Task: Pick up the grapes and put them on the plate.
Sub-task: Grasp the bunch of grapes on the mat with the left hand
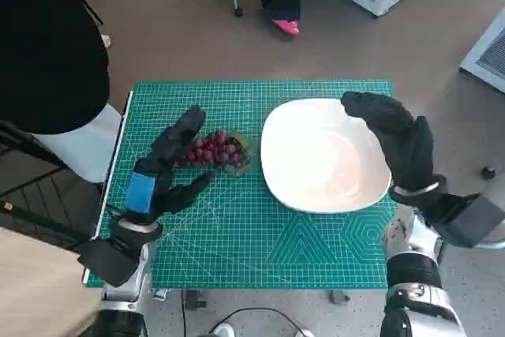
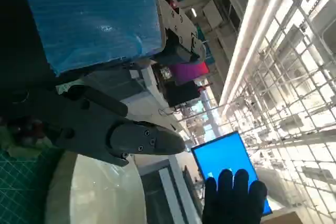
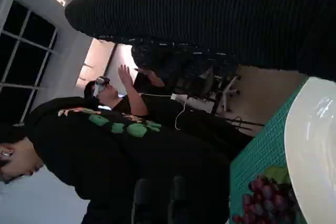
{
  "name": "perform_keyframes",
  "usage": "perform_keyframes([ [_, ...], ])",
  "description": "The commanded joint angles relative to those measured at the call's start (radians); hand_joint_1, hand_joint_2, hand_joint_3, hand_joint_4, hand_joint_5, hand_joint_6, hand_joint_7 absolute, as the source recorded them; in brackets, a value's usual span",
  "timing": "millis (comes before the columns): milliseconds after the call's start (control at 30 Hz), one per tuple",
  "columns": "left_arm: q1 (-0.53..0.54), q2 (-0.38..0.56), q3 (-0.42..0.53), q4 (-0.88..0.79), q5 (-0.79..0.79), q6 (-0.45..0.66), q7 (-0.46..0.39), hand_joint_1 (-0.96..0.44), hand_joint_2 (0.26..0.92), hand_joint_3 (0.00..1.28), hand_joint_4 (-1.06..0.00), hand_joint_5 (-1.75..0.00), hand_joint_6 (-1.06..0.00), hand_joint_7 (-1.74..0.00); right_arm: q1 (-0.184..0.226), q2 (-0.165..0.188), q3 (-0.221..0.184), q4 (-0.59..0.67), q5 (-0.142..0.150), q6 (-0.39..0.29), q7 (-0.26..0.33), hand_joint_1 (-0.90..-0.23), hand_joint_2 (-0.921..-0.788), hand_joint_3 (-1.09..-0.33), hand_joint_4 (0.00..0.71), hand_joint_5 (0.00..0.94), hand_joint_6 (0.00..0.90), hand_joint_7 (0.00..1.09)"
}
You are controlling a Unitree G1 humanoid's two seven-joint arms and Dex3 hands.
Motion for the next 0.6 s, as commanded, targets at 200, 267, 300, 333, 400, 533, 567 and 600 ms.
perform_keyframes([
  [200, -0.01, 0.013, 0.011, 0.014, 0.01, -0.018, 0.009, -0.44, 0.921, 0.2, -0.4, 0.0, -0.44, 0.0, -0.002, -0.006, 0.004, 0.002, -0.013, 0.006, -0.004, -0.437, -0.921, -0.551, 0.252, 0.0, 0.224, 0.0],
  [267, -0.01, 0.013, 0.012, 0.016, 0.013, -0.019, 0.011, -0.44, 0.921, 0.2, -0.4, 0.0, -0.44, 0.0, -0.002, -0.006, 0.004, 0.002, -0.013, 0.006, -0.004, -0.44, -0.921, -0.55, 0.252, 0.0, 0.223, 0.0],
  [300, -0.011, 0.014, 0.012, 0.018, 0.015, -0.02, 0.013, -0.44, 0.921, 0.2, -0.4, 0.0, -0.44, 0.0, -0.002, -0.006, 0.004, 0.002, -0.013, 0.006, -0.004, -0.441, -0.921, -0.55, 0.251, 0.0, 0.223, 0.0],
  [333, -0.011, 0.014, 0.012, 0.019, 0.017, -0.021, 0.015, -0.44, 0.921, 0.2, -0.4, 0.0, -0.44, 0.0, -0.002, -0.006, 0.004, 0.002, -0.013, 0.005, -0.003, -0.443, -0.921, -0.55, 0.251, 0.0, 0.223, 0.0],
  [400, -0.011, 0.014, 0.012, 0.02, 0.022, -0.023, 0.018, -0.44, 0.921, 0.21, -0.4, 0.0, -0.44, 0.0, -0.002, -0.006, 0.004, 0.003, -0.013, 0.005, -0.003, -0.445, -0.921, -0.55, 0.251, 0.0, 0.222, 0.0],
  [533, -0.01, 0.015, 0.013, 0.023, 0.027, -0.028, 0.023, -0.45, 0.921, 0.21, -0.39, 0.0, -0.44, 0.0, -0.001, -0.006, 0.002, 0.004, -0.01, 0.006, 0.001, -0.45, -0.921, -0.55, 0.25, 0.0, 0.221, 0.0],
  [567, -0.01, 0.015, 0.013, 0.024, 0.028, -0.029, 0.025, -0.45, 0.921, 0.21, -0.39, 0.0, -0.44, 0.0, -0.001, -0.005, 0.002, 0.004, -0.01, 0.006, 0.002, -0.451, -0.921, -0.551, 0.249, 0.0, 0.221, 0.0],
  [600, -0.01, 0.015, 0.013, 0.024, 0.028, -0.029, 0.026, -0.45, 0.921, 0.21, -0.39, 0.0, -0.44, 0.0, -0.001, -0.005, 0.002, 0.005, -0.009, 0.006, 0.002, -0.452, -0.921, -0.551, 0.249, 0.0, 0.221, 0.0],
])
